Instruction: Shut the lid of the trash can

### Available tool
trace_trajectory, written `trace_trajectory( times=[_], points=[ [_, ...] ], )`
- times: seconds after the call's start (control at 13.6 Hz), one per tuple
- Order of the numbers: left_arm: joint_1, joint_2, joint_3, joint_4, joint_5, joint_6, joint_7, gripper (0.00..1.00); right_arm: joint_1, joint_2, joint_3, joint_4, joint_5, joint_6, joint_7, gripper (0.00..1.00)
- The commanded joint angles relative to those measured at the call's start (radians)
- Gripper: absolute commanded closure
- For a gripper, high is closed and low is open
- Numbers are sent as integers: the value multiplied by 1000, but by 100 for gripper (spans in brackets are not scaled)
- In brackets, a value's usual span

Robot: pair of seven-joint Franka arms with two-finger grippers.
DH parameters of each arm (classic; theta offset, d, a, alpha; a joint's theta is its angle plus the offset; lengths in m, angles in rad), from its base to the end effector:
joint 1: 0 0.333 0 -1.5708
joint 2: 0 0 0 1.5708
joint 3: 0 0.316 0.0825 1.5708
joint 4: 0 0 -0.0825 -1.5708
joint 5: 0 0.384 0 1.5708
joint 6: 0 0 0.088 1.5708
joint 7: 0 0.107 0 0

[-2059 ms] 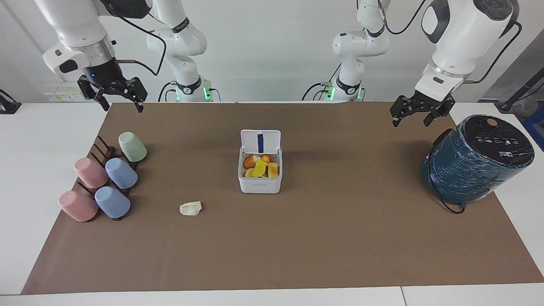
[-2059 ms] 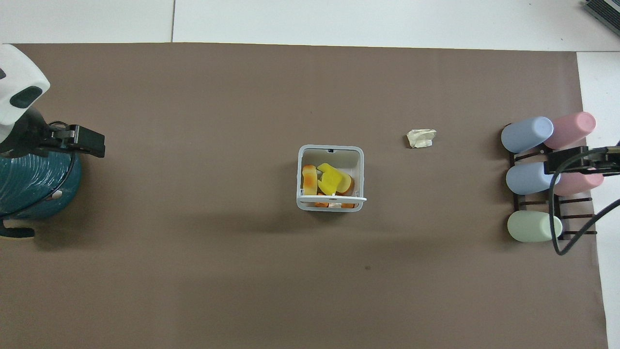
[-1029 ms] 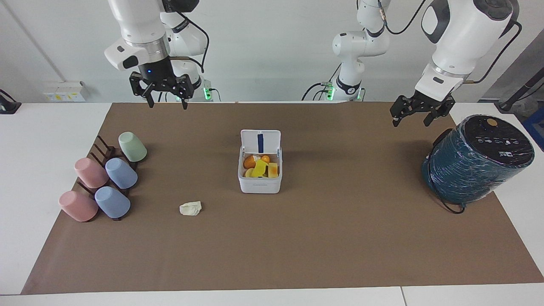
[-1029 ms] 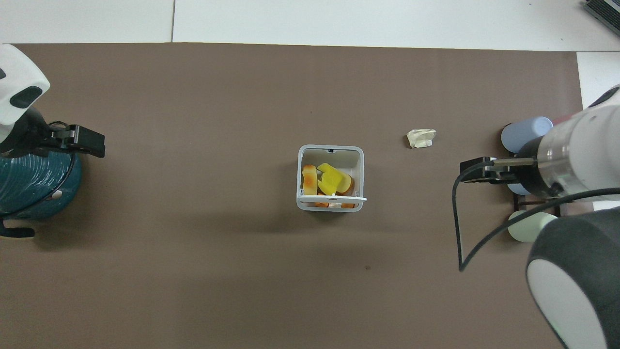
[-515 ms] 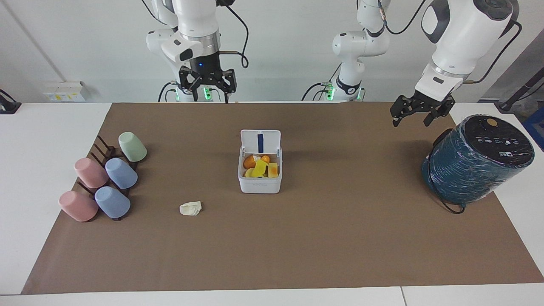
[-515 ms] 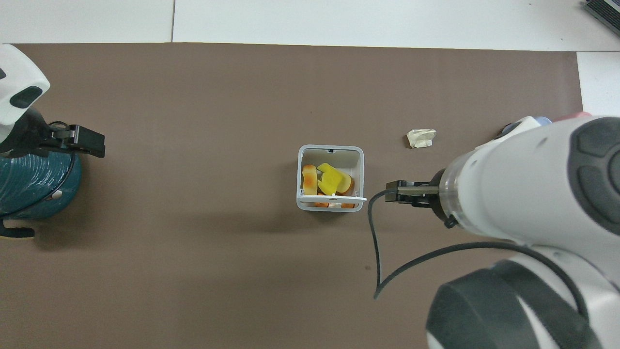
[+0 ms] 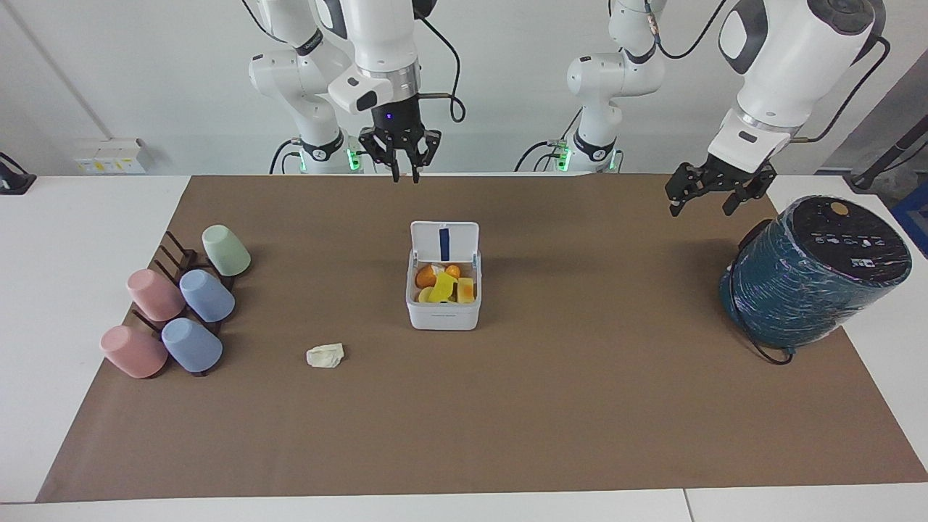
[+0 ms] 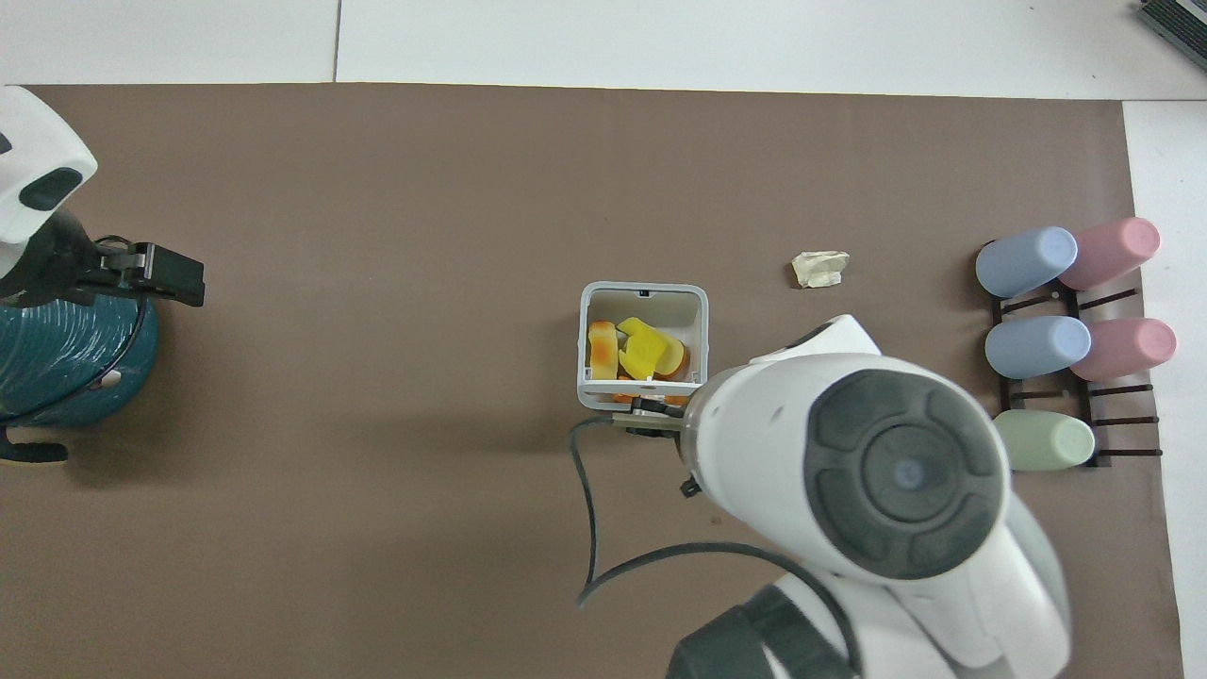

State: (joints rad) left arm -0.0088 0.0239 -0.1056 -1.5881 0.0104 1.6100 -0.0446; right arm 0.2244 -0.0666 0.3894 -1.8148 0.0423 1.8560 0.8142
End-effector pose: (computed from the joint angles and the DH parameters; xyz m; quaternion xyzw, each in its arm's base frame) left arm 0.5614 -0.0627 0.6065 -0.9994 0.0351 0.0006 0.0040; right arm 0.4478 0.3263 0.5675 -0.9932 0.1045 -0.0337 0.0397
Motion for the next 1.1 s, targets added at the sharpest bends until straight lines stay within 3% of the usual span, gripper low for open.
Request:
trace_trajectory(
  times=[0.0, 0.29, 0.51, 1.03],
  points=[
    [7, -32, 0, -35, -10, 7, -1, 0, 29, 31, -3, -46, 7, 92, 43, 100],
    [7, -32, 0, -35, -10, 7, -1, 0, 15, 63, -6, -89, -28, 182, -4, 100],
    [7, -32, 0, -35, -10, 7, -1, 0, 20, 120, -6, -87, -64, 247, 3, 100],
    [7, -32, 0, -35, -10, 7, -1, 0, -8, 163, -10, -74, -159, 328, -4, 100]
  ],
)
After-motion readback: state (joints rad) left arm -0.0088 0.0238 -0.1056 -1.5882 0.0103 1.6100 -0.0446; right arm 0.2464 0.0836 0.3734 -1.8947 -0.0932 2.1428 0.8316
